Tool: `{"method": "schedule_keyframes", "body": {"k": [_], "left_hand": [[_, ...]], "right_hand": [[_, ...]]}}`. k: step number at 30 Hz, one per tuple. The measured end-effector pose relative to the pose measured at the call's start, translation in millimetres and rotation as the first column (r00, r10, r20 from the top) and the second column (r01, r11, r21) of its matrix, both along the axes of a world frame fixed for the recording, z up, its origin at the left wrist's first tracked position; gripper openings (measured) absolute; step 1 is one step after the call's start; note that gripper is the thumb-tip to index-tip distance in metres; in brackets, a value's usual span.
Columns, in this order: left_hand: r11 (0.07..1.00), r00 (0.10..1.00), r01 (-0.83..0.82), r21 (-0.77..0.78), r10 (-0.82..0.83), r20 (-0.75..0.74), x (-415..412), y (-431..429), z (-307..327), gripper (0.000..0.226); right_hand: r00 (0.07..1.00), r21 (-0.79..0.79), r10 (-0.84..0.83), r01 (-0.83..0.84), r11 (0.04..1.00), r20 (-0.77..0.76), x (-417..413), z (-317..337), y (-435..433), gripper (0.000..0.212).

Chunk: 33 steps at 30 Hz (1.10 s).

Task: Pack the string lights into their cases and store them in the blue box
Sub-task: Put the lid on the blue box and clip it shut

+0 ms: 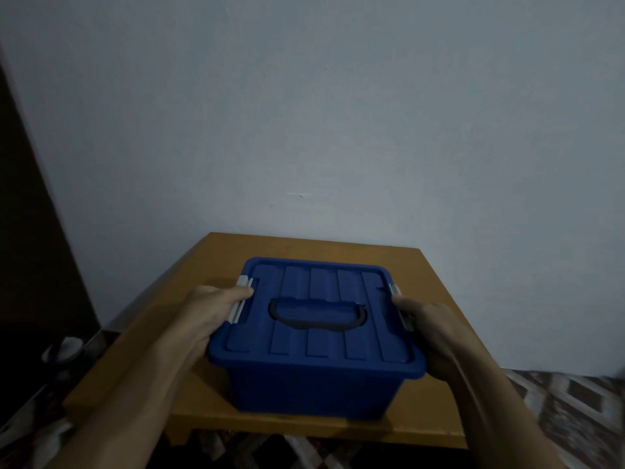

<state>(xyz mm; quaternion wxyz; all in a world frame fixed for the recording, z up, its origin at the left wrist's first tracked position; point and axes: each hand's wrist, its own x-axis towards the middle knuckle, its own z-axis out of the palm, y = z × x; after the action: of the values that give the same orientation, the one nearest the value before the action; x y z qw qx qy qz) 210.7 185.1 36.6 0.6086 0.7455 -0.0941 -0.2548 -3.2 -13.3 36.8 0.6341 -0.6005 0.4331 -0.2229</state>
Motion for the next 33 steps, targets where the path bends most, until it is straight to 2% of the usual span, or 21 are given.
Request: {"method": "schedule_keyframes", "body": {"k": [3,5,7,9,12,14,16,19,21,23,33], "left_hand": [[1.000,0.999,0.009,0.018,-0.010,0.045,-3,-1,0,0.023],[1.000,0.995,0.008,0.028,-0.011,0.095,-5,0,-1,0.029],[0.997,0.979,0.012,0.081,-0.028,0.202,-5,0,-3,0.030],[0.982,0.931,0.035,0.183,-0.099,0.352,-7,0,-5,0.025],[0.943,0.789,0.051,0.329,-0.240,0.565,-15,1,-6,0.021],[0.894,0.705,0.067,0.443,-0.357,0.613,-29,1,-4,0.046],[0.853,0.647,0.074,0.517,-0.435,0.625,-44,0,0,0.063],[0.800,0.557,0.124,0.587,-0.546,0.626,-58,-5,1,0.065],[0.744,0.503,0.108,0.660,-0.613,0.609,-61,-8,0,0.064],[0.729,0.485,0.086,0.679,-0.626,0.610,-61,-10,0,0.062],[0.806,0.428,0.052,0.589,-0.551,0.716,-29,-44,0,0.053]], "right_hand": [[0.992,-0.156,-0.017,-0.003,0.988,-0.123,4,0,5,0.030],[0.991,-0.190,-0.039,0.014,0.982,-0.127,5,-1,7,0.030],[0.990,-0.225,-0.052,0.022,0.974,-0.130,4,-1,9,0.032],[0.976,-0.346,-0.071,-0.005,0.938,-0.207,4,0,12,0.031],[0.929,-0.602,-0.132,-0.111,0.790,-0.346,6,1,16,0.027],[0.885,-0.711,-0.133,-0.260,0.653,-0.445,7,4,23,0.033],[0.858,-0.741,-0.091,-0.379,0.554,-0.506,8,9,39,0.035],[0.797,-0.712,-0.016,-0.530,0.461,-0.604,12,13,63,0.044],[0.746,-0.682,-0.023,-0.594,0.427,-0.665,15,11,69,0.050],[0.743,-0.687,-0.038,-0.596,0.416,-0.668,15,9,69,0.052],[0.809,-0.759,-0.052,-0.524,0.387,-0.585,44,7,35,0.042]]}}
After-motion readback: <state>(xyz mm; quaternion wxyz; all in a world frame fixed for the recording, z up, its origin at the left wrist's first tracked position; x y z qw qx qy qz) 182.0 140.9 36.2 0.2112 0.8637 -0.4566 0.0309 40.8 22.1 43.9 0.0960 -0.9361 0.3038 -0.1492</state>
